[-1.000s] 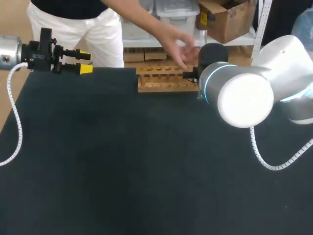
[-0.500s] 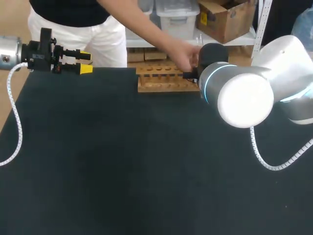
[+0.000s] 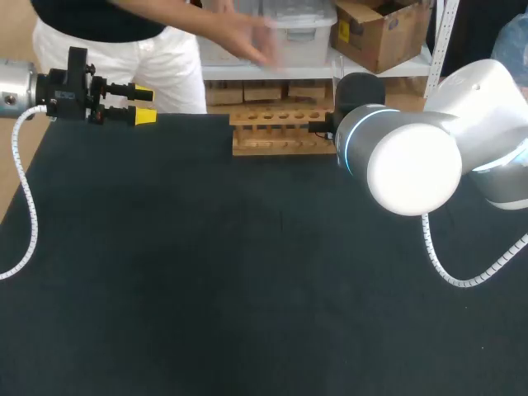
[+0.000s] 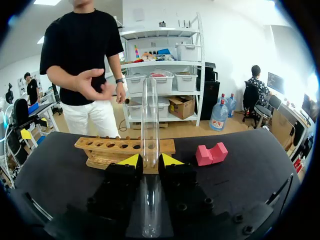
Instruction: Grasp the test tube, adjust it, and insert it.
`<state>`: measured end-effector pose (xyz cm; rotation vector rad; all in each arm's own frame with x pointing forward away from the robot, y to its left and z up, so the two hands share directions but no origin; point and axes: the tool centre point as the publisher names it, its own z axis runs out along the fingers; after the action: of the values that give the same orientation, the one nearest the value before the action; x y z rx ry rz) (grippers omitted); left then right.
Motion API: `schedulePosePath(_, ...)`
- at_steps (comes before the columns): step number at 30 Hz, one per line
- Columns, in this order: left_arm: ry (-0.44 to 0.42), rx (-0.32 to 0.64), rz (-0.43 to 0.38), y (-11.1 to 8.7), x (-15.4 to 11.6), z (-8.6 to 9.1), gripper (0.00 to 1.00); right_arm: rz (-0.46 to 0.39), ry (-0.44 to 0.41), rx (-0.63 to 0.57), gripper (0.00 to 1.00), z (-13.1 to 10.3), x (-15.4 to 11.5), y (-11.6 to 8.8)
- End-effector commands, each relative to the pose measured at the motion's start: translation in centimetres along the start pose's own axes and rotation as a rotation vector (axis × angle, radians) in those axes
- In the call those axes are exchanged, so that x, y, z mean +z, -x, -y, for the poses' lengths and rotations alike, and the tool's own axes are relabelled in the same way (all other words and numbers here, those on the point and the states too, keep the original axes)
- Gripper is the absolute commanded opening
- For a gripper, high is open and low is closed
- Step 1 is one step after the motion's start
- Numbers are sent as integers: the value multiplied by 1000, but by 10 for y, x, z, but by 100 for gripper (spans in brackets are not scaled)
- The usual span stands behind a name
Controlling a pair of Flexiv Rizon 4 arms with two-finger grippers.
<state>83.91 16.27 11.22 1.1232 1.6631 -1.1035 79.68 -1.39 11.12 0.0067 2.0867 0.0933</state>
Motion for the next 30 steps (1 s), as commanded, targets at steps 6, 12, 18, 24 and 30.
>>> schedulePosePath(6,-1,1,1,-1,0,-1,100,5,4,1,0,1,-1,-1)
schedulePosePath(12,-1,1,1,-1,0,-1,100,-42,55,-13,0,-15,19,-20)
schedulePosePath(18,-1,1,1,-1,0,-1,100,-63,73,-3,0,-25,29,-28)
schedulePosePath(24,-1,1,1,-1,0,-1,100,-91,105,-25,0,-30,37,-32)
schedulePosePath(30,-1,1,1,-1,0,-1,100,-112,119,-32,0,-33,48,-32)
